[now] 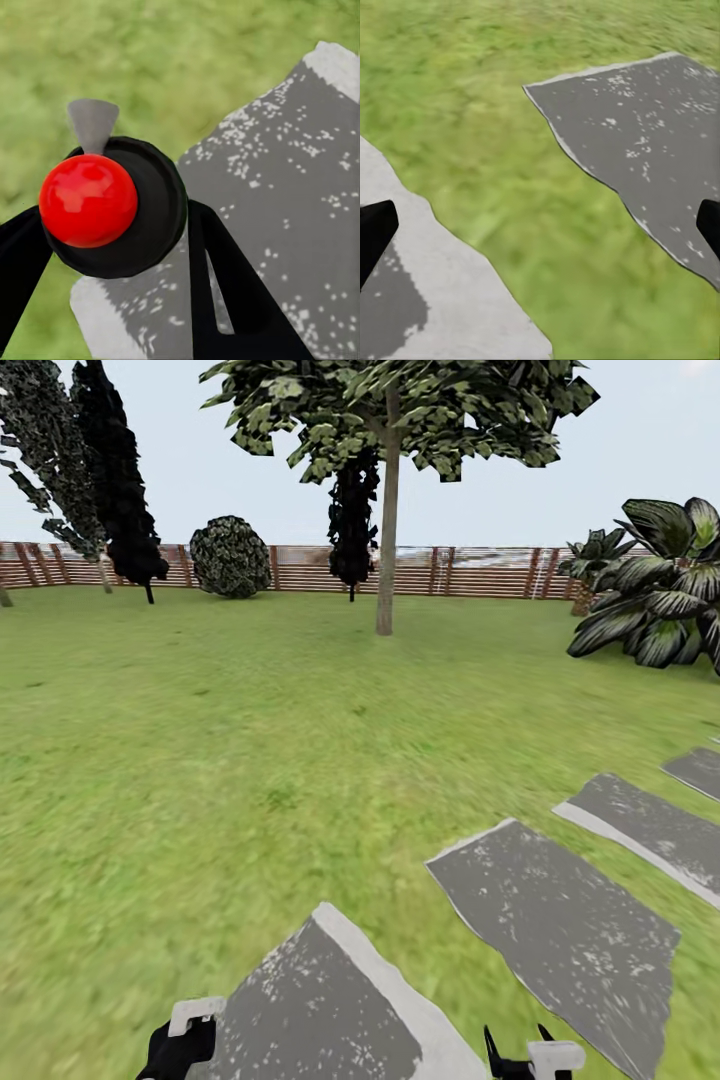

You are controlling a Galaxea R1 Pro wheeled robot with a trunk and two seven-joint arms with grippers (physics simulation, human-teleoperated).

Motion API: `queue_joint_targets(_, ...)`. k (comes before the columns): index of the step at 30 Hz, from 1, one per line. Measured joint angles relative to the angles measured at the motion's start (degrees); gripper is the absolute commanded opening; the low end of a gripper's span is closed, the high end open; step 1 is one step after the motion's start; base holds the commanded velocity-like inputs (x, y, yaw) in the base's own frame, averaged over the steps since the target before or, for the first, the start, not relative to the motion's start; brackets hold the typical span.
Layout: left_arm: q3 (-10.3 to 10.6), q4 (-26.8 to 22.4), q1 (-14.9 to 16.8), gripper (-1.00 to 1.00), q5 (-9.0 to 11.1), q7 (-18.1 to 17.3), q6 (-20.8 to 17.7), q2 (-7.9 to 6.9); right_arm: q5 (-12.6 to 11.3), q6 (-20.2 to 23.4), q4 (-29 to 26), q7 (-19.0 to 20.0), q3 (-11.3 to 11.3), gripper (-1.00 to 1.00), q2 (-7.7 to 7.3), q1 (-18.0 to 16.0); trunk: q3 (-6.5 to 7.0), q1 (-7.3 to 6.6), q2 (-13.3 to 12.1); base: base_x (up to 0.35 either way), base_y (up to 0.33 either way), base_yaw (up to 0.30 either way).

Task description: In the garden, pick up the pesticide atomizer on the floor and spray pesticide onto both trees until each tree trunk is fully covered.

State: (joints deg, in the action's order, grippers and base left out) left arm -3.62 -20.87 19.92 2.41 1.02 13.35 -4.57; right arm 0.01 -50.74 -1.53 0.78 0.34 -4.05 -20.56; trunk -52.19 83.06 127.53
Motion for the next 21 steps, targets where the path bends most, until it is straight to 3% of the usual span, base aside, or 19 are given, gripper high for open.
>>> queue_joint_targets(21, 0.0, 0.1, 0.0, -1.00, 0.0, 0.0, 0.0, 0.09, 0.1, 0.0, 0.0, 0.0, 0.0, 1.00, 0.02, 0.0, 0.00, 0.00, 0.0, 0.338, 0.000, 0.000)
